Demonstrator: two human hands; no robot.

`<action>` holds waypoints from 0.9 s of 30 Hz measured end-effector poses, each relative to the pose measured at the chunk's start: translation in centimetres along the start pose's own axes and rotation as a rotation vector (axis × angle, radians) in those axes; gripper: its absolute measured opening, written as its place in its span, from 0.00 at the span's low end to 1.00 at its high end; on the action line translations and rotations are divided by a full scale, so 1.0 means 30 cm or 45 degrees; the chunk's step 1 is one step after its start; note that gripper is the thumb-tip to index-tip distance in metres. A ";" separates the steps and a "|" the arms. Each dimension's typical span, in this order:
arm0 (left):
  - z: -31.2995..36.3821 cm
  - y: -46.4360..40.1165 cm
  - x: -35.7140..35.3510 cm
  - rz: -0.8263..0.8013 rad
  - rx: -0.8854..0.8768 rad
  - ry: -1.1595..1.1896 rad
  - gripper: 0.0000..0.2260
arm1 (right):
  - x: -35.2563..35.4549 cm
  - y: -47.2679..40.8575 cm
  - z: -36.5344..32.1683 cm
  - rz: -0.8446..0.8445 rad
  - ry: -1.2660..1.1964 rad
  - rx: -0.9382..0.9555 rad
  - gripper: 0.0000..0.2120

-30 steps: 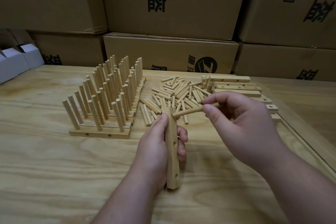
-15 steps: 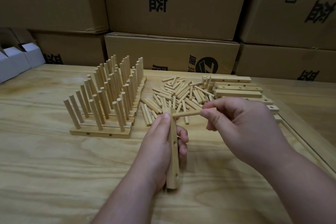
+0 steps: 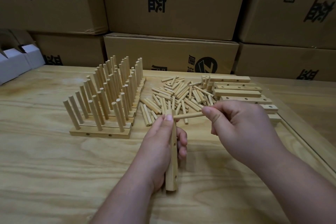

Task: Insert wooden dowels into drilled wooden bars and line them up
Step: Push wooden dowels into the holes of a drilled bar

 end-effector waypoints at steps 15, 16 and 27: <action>-0.012 -0.001 -0.016 -0.056 0.058 0.102 0.24 | -0.008 -0.008 0.092 0.091 -0.394 -0.329 0.15; -0.013 -0.002 -0.012 -0.024 0.068 0.106 0.23 | -0.014 -0.001 0.103 0.127 -0.506 -0.331 0.16; -0.021 -0.010 0.051 0.242 0.160 0.504 0.20 | -0.373 0.077 0.182 -0.788 0.259 0.029 0.26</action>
Point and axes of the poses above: each hand's wrist, its own y-axis away from the middle knuckle, its own x-axis out of the back of the hand, z = x × y, the point moved 9 cm from there along -y, towards the middle knuckle, and after that the axes turned 3 degrees about x, right-handed, at the moved point
